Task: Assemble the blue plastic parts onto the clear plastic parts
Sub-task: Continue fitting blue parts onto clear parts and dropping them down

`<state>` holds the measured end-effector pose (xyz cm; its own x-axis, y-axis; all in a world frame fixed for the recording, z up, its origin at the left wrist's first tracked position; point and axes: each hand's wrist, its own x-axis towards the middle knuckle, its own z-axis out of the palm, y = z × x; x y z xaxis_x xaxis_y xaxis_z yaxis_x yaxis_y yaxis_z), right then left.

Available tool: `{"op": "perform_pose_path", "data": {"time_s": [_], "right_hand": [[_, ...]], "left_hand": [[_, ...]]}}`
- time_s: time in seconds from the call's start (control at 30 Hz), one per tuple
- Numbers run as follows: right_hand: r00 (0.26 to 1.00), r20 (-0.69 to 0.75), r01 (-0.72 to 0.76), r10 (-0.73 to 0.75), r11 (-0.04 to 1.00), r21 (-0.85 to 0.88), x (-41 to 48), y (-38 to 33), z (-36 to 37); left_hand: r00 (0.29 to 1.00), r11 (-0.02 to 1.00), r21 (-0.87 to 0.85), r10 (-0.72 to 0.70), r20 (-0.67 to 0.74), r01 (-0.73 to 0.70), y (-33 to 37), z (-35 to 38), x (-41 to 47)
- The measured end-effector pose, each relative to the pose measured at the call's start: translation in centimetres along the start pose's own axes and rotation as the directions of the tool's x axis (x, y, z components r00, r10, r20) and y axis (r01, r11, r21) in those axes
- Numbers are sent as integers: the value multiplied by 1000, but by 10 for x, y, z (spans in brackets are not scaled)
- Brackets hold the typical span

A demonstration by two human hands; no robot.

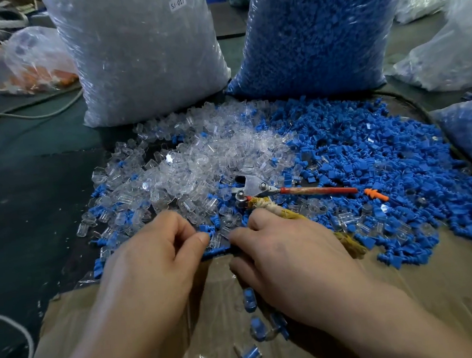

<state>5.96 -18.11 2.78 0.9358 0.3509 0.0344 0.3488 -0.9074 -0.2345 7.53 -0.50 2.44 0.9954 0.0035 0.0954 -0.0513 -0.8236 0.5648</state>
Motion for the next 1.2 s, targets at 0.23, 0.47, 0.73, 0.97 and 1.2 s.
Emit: {"op": "perform_pose_path", "data": {"time_s": [0.23,0.47,0.73,0.97,1.2], "right_hand": [[999,-43,-24,22,998,-52,9,4,7],[995,-88,-51,47,997,-50,8,3,8],[941,-207,-126,266,847,516,-3,11,-5],[941,-3,-138,340,390,910,-3,12,-8],[961,-80,-31,263,394,919,-5,11,-8]], "left_hand": [[996,986,-163,56,72,-44,7,5,-3],[989,887,-444,-75,128,125,6,7,2],[982,758,-625,-124,143,187,7,15,3],[926,102,-922,-93,365,374,4,8,11],[930,290,-884,-106,351,367,11,9,6]]}}
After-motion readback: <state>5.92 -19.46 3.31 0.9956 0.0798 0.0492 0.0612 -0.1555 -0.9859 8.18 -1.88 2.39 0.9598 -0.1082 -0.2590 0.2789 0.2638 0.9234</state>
